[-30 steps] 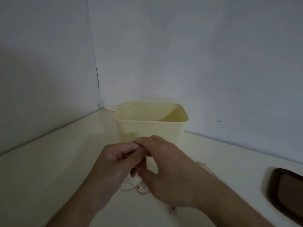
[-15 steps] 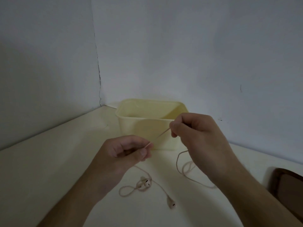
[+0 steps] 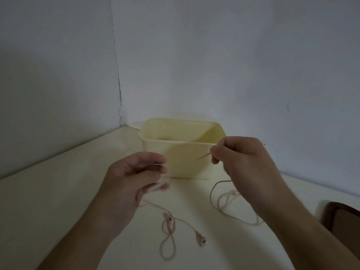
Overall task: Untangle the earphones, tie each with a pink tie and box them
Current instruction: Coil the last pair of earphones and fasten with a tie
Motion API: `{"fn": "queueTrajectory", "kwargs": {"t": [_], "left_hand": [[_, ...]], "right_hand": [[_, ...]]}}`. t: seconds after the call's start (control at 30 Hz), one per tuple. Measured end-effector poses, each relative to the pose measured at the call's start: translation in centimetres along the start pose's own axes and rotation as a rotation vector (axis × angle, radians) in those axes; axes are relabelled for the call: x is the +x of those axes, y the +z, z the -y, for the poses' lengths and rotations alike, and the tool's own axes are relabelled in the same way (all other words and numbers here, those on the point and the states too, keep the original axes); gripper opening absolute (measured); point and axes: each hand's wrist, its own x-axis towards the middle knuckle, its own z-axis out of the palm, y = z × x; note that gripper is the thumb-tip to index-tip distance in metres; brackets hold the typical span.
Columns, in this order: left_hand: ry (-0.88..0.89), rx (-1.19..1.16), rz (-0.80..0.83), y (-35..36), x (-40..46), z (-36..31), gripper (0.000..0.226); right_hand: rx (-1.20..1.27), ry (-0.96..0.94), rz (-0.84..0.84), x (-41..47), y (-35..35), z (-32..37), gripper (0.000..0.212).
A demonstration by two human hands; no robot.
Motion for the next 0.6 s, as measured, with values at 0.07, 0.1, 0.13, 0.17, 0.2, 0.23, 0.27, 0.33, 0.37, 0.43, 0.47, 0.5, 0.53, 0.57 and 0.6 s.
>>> {"fn": "queueTrajectory", "kwargs": {"t": [0.07,0.1,0.13,0.17,0.2,0.23,0.27,0.33,0.37,0.43,0.47,0.5,0.53,0.57,0.6], "left_hand": [[-0.035,-0.019,0.064,-0.2,-0.1,-0.2,0.030],[-0.051,-0.004,0.104,-0.4,-0.1,-0.1,0.031],[-0.067,0.016,0.142,-0.4,-0.2,0.0,0.035],[-0.080,0.027,0.175,-0.4,-0.2,0.2,0.038],[-0.087,0.024,0.199,-0.2,-0.3,0.4,0.037],[-0.090,0.008,0.212,-0.1,-0.4,0.6,0.035],[-0.089,-0.015,0.217,0.0,-0.4,0.8,0.035],[-0.093,-0.070,0.212,0.1,-0.3,1.0,0.037],[-0.101,-0.109,0.211,0.0,-0.2,1.1,0.038],[-0.121,-0.177,0.213,-0.2,-0.1,0.9,0.040],[-0.124,-0.175,0.212,-0.3,0.0,0.9,0.041],[-0.117,-0.138,0.215,-0.4,0.0,0.9,0.044],[-0.106,-0.077,0.220,-0.4,-0.1,0.9,0.047],[-0.095,-0.008,0.223,-0.4,-0.1,0.9,0.048],[-0.091,0.049,0.225,-0.3,-0.1,1.0,0.049]], "right_hand": [[-0.002,0.027,0.007,0.1,0.0,-0.2,0.030],[-0.002,0.032,0.011,0.1,0.1,-0.2,0.031],[-0.002,0.031,0.016,0.1,0.1,-0.2,0.031],[-0.004,0.025,0.027,0.1,0.2,-0.3,0.031],[-0.014,0.015,0.044,0.1,0.2,-0.3,0.031],[-0.036,0.004,0.067,0.1,0.4,-0.4,0.031],[-0.070,-0.005,0.094,0.1,0.5,-0.4,0.030],[-0.152,-0.012,0.152,0.1,1.1,-0.7,0.029],[-0.189,-0.006,0.178,0.0,1.5,-0.9,0.028],[-0.253,-0.002,0.192,0.0,2.3,-1.3,0.027],[-0.272,-0.008,0.172,0.1,2.5,-1.4,0.028],[-0.274,-0.014,0.141,0.1,2.5,-1.5,0.028],[-0.254,-0.021,0.106,0.2,2.3,-1.5,0.029],[-0.213,-0.025,0.072,0.3,2.0,-1.5,0.030],[-0.156,-0.027,0.046,0.3,1.7,-1.5,0.031]]}}
